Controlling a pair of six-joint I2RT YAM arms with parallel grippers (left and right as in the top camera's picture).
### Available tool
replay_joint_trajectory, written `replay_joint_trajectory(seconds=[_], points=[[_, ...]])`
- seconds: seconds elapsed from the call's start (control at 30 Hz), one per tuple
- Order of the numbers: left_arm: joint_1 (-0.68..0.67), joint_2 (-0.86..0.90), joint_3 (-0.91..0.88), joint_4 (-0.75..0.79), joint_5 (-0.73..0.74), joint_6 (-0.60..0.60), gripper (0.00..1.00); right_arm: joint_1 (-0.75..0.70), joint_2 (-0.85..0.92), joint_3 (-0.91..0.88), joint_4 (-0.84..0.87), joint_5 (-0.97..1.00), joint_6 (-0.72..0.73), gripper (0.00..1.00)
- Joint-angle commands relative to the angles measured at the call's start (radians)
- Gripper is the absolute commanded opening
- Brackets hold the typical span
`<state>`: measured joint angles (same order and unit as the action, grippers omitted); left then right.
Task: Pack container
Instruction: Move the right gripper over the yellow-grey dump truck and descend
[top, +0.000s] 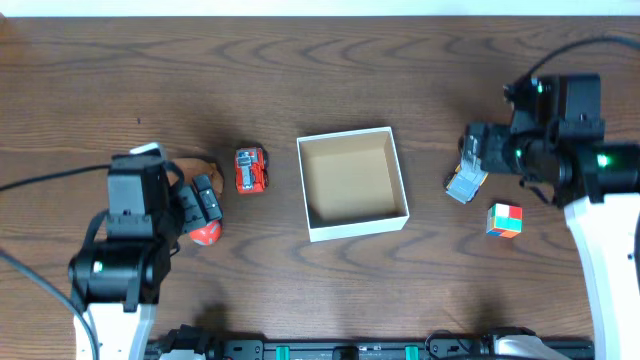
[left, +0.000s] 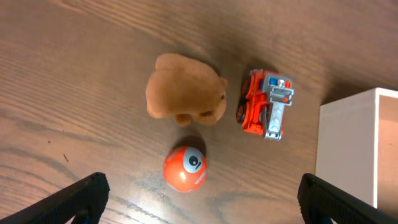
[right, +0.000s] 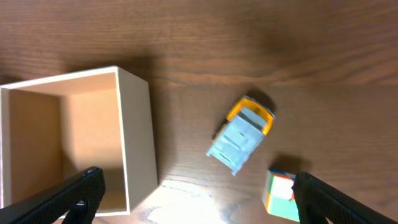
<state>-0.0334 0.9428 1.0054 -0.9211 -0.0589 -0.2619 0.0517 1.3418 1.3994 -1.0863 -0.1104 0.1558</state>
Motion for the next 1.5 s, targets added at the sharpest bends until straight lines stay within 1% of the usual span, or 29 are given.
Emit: replay_joint_trajectory(seconds=[0.0,0.03,0.1,0.17,0.37,0.63,0.9,1.1,1.47], points=[[0.004,0.031,0.022,-0.018,0.003,-0.002,0.98,0.004,0.042,0.023,-0.005,-0.014,0.031,0.99],[0.004,0.034,0.022,-0.021,0.009,-0.002,0.98,0.002,0.053,0.023,-0.010,0.035,0.096,0.99],[0.004,0.036,0.022,-0.022,0.023,-0.002,0.98,-0.003,0.082,0.023,-0.043,0.167,0.270,0.99],[0.004,0.035,0.022,-0.021,0.023,-0.002,0.98,-0.006,0.114,0.023,-0.062,0.245,0.373,0.99],[0.004,0.035,0.022,-0.021,0.023,-0.002,0.98,-0.005,0.240,0.023,-0.012,0.245,0.453,0.99],[0.004,0.035,0.022,-0.020,0.022,-0.002,0.98,-0.005,0.402,0.023,0.051,0.195,0.496,0.99],[0.004,0.035,0.022,-0.021,0.022,-0.002,0.98,-0.005,0.493,0.023,0.054,0.196,0.558,0.99],[0.004,0.035,0.022,-0.021,0.022,-0.002,0.98,-0.005,0.522,0.011,0.053,0.196,0.566,0.99],[0.004,0.035,0.022,-0.021,0.022,-0.002,0.98,-0.005,0.524,-0.020,0.054,0.196,0.593,0.99]])
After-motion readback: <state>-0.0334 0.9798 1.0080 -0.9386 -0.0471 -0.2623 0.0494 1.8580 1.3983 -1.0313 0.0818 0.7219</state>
